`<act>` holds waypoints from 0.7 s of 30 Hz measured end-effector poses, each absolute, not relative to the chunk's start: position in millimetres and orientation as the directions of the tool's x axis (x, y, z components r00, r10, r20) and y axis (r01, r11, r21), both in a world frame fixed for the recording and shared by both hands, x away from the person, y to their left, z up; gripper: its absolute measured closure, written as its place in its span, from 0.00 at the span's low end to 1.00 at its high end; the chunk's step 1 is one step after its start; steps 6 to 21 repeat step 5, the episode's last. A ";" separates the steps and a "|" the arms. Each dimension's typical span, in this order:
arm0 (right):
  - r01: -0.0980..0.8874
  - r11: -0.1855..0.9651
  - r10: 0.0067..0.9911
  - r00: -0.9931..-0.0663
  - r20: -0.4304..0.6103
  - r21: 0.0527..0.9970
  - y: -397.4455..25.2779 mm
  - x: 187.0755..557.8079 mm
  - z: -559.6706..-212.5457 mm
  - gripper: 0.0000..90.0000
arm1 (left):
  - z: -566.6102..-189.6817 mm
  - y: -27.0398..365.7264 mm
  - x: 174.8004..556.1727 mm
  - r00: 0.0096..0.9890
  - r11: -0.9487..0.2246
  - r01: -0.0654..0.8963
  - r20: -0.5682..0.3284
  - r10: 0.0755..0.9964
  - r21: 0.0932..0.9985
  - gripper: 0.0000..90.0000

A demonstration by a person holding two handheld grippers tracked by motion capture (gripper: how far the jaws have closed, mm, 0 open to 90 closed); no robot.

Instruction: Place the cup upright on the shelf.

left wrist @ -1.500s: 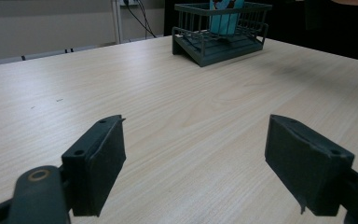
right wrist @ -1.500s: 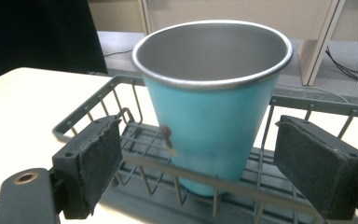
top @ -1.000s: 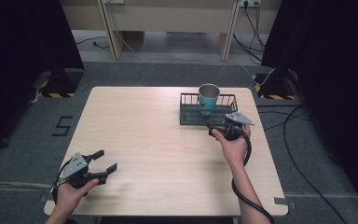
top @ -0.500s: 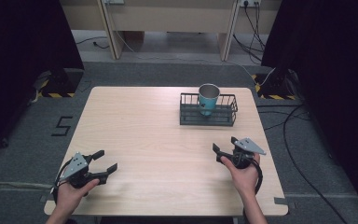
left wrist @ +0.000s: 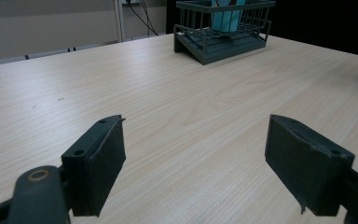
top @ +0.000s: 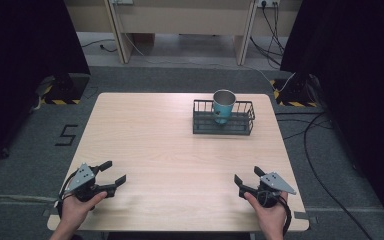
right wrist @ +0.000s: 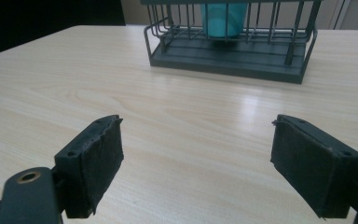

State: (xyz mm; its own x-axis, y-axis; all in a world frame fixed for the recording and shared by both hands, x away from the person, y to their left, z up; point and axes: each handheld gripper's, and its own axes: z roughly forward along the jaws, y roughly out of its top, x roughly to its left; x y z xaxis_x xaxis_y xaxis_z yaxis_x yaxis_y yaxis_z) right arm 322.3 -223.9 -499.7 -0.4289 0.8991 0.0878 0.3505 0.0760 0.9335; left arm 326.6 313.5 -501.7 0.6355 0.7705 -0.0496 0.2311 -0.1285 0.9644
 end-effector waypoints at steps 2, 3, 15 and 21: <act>0.357 0.077 0.899 -0.428 0.090 0.931 -223.9 322.4 -501.7 0.19 | -501.7 313.5 326.6 0.636 -0.128 0.231 -0.050 0.770 0.964 0.21; 0.362 0.075 0.900 -0.427 0.094 0.929 -223.9 322.8 -502.2 0.19 | -501.6 313.5 326.6 0.635 -0.129 0.230 -0.049 0.771 0.965 0.21; 0.360 0.074 0.900 -0.426 0.093 0.930 -223.8 323.2 -502.0 0.19 | -501.7 313.5 326.7 0.636 -0.128 0.230 -0.049 0.771 0.965 0.21; 0.360 0.074 0.900 -0.426 0.093 0.930 -223.8 323.2 -502.0 0.19 | -501.7 313.5 326.7 0.636 -0.128 0.230 -0.049 0.771 0.965 0.21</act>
